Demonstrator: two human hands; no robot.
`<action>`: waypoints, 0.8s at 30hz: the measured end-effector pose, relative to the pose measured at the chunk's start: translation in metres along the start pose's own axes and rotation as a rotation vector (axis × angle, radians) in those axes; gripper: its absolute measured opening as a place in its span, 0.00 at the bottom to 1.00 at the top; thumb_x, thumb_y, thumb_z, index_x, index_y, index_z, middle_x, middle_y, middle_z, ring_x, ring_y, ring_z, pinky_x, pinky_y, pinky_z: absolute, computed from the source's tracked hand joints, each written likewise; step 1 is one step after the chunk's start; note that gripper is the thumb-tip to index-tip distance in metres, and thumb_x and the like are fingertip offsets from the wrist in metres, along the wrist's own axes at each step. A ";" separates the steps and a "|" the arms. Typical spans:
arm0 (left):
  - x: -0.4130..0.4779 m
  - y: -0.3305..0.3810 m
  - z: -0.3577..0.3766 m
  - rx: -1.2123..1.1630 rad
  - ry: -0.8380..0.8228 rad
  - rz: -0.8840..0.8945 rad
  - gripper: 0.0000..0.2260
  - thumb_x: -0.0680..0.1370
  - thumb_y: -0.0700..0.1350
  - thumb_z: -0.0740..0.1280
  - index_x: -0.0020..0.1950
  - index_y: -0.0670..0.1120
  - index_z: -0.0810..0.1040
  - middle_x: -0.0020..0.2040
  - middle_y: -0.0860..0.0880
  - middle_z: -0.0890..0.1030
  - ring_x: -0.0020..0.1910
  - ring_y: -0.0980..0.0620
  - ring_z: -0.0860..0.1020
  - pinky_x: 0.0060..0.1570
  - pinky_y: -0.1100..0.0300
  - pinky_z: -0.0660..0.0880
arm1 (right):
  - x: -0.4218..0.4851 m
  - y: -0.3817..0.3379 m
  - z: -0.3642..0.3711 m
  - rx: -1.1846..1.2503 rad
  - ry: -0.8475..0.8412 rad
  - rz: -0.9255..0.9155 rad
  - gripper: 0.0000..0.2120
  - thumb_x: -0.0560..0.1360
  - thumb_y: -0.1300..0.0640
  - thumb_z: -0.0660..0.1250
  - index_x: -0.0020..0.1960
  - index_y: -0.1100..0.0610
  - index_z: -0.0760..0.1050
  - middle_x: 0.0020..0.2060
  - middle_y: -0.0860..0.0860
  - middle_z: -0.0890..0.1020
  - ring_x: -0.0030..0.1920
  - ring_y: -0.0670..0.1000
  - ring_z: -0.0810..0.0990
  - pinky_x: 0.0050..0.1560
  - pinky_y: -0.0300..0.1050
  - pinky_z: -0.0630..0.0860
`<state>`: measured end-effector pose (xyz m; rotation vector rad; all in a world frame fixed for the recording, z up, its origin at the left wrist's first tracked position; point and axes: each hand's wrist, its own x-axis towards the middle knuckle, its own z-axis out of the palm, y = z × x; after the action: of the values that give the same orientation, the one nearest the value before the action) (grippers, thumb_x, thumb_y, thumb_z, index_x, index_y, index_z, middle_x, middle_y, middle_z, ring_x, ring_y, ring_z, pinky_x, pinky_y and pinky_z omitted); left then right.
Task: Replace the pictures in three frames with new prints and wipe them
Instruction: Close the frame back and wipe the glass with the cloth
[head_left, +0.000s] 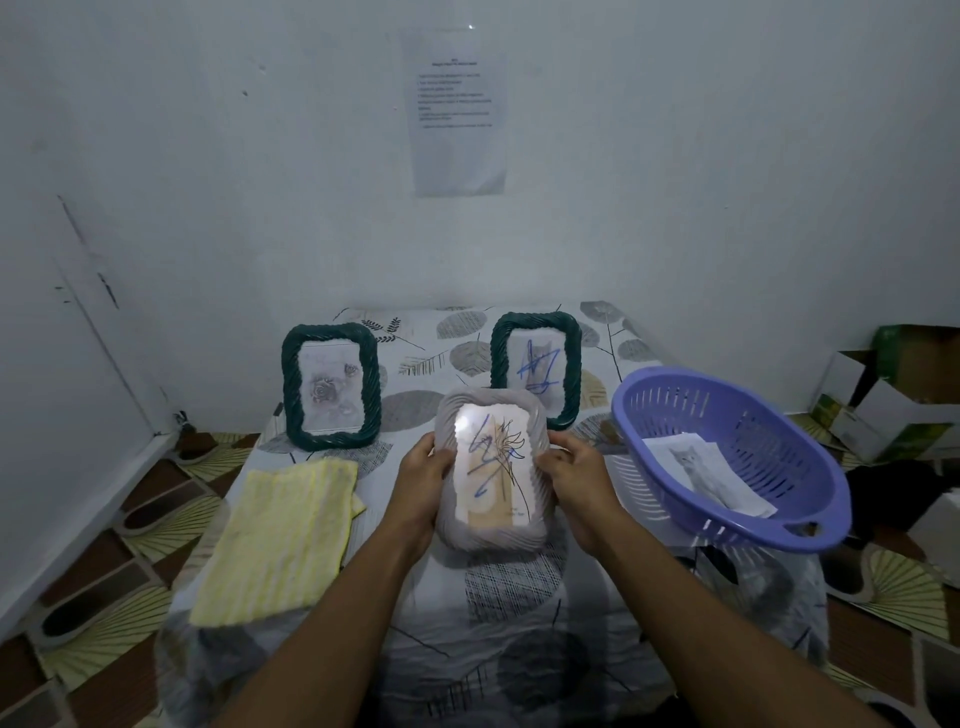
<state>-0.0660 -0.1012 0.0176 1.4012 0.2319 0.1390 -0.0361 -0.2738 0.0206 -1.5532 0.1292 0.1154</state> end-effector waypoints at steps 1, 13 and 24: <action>0.002 -0.001 -0.002 0.045 0.008 0.017 0.10 0.78 0.37 0.60 0.54 0.41 0.79 0.50 0.37 0.83 0.46 0.39 0.82 0.49 0.42 0.78 | -0.001 -0.002 0.000 0.014 -0.006 0.000 0.13 0.78 0.66 0.62 0.61 0.57 0.75 0.52 0.55 0.83 0.51 0.55 0.82 0.53 0.54 0.80; 0.012 -0.005 -0.029 0.405 -0.013 0.174 0.11 0.81 0.43 0.60 0.63 0.48 0.74 0.55 0.49 0.81 0.51 0.54 0.80 0.51 0.59 0.76 | 0.002 -0.001 0.007 -0.004 -0.039 -0.020 0.11 0.79 0.65 0.63 0.60 0.56 0.73 0.50 0.54 0.83 0.49 0.54 0.80 0.48 0.50 0.76; 0.023 -0.035 -0.118 1.408 0.352 0.193 0.24 0.79 0.49 0.60 0.72 0.39 0.65 0.73 0.40 0.66 0.71 0.41 0.64 0.68 0.46 0.63 | 0.006 0.004 0.012 -0.033 -0.026 -0.030 0.12 0.78 0.65 0.63 0.60 0.56 0.74 0.50 0.54 0.83 0.54 0.58 0.80 0.53 0.55 0.77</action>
<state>-0.0741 0.0109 -0.0366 2.8038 0.5384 0.4335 -0.0302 -0.2618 0.0162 -1.5853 0.0840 0.1149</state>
